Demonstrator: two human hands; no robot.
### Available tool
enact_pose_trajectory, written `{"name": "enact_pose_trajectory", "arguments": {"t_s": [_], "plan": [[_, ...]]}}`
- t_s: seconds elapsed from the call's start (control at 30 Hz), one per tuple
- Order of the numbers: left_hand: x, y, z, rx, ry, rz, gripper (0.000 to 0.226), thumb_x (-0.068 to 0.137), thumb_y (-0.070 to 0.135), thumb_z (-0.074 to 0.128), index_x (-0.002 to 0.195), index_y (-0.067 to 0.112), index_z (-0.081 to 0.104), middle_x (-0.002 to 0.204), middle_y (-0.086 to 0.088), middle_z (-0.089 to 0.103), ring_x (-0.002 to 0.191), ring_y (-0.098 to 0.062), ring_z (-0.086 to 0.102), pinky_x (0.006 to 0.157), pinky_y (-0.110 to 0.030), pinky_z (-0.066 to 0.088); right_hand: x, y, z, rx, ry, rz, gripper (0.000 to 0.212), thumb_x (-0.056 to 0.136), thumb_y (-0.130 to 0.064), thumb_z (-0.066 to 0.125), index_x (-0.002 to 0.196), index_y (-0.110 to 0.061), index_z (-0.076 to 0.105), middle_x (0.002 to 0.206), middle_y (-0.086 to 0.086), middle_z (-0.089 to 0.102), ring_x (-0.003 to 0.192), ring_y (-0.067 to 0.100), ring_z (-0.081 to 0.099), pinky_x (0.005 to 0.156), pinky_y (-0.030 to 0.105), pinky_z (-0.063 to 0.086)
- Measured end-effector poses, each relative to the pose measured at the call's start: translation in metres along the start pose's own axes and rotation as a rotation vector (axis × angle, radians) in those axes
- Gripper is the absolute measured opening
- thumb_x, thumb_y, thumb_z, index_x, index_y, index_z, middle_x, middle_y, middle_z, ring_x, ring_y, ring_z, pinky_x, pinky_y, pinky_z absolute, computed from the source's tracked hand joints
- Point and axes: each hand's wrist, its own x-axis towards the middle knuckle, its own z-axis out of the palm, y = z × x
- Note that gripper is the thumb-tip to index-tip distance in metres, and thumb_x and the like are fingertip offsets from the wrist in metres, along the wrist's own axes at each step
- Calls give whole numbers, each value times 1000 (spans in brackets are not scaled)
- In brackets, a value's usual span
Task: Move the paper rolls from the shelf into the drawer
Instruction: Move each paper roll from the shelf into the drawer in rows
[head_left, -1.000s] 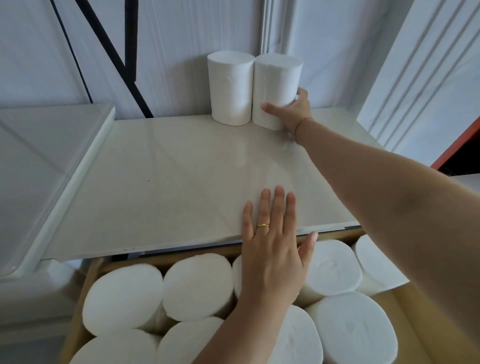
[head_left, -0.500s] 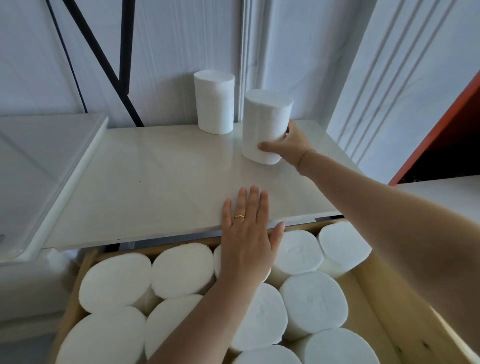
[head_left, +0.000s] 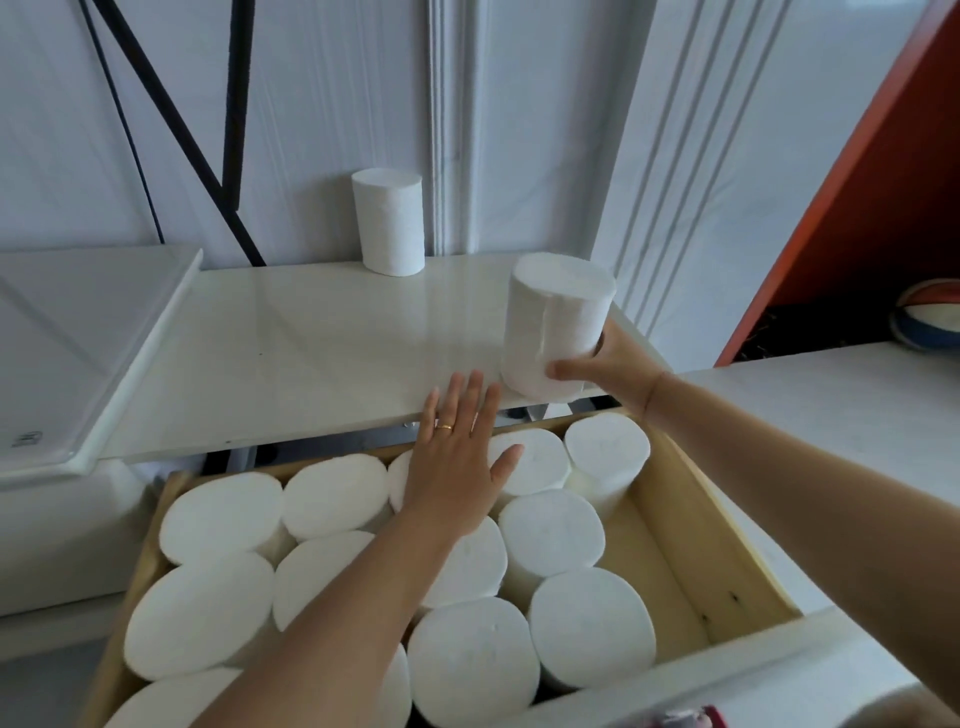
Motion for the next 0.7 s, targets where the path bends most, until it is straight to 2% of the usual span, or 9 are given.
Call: {"name": "enact_pose_trajectory", "arguments": {"t_s": [0.07, 0.13, 0.23, 0.37, 0.47, 0.57, 0.63, 0.7], "plan": [[-6, 6, 1, -22, -38, 22, 69, 90, 58, -1, 144, 20, -21, 153, -1, -27, 138, -19, -31, 111, -38, -23, -20, 0, -9, 27, -27, -2, 71, 64, -13, 82, 127, -23, 51, 116, 4, 66, 109, 24, 63, 90, 47, 55], [-13, 14, 1, -76, -77, 60, 70, 93, 58, 8, 145, 20, -19, 151, 1, -30, 135, -15, -36, 111, -35, -24, -39, 0, -19, 62, -85, -2, 71, 62, -13, 79, 127, -23, 51, 115, 3, 67, 108, 19, 64, 90, 44, 56], [-23, 31, 1, -151, -179, 147, 71, 94, 58, 13, 148, 20, -12, 156, 2, -19, 139, -11, -27, 111, -31, -22, -66, 4, -35, 52, -156, -3, 72, 61, -15, 79, 127, -24, 52, 114, 0, 67, 107, 14, 64, 91, 34, 55], [-30, 47, -3, -196, -256, 182, 70, 94, 59, 11, 148, 22, -14, 157, 5, -17, 142, -8, -19, 113, -31, -17, -96, 14, -57, 57, -279, 39, 80, 58, -24, 81, 131, -23, 49, 120, 3, 65, 113, 19, 63, 92, 34, 54], [-33, 49, -7, -217, -279, 185, 75, 90, 65, 7, 147, 23, -16, 156, 8, -17, 142, -6, -19, 114, -32, -16, -114, 22, -72, 28, -346, 75, 74, 61, -19, 80, 129, -25, 52, 118, -2, 68, 111, 16, 64, 89, 29, 55], [-35, 54, -10, -246, -294, 195, 80, 82, 71, 0, 146, 26, -18, 157, 10, -15, 140, -2, -20, 114, -31, -16, -126, 31, -79, -3, -387, 114, 70, 66, -11, 77, 129, -25, 51, 118, -4, 67, 111, 15, 63, 94, 32, 54], [-36, 61, -14, -299, -288, 199, 84, 78, 75, -3, 145, 29, -19, 155, 14, -15, 131, 9, -29, 105, -21, -28, -130, 33, -79, 5, -397, 122, 69, 67, -9, 77, 129, -26, 50, 118, -5, 67, 112, 15, 63, 95, 32, 53], [-36, 69, -17, -349, -283, 204, 86, 76, 78, -2, 145, 31, -18, 149, 18, -15, 111, 22, -40, 87, -11, -37, -132, 33, -79, 18, -394, 118, 69, 67, -8, 77, 129, -25, 50, 119, -6, 67, 113, 14, 62, 94, 31, 53]]}}
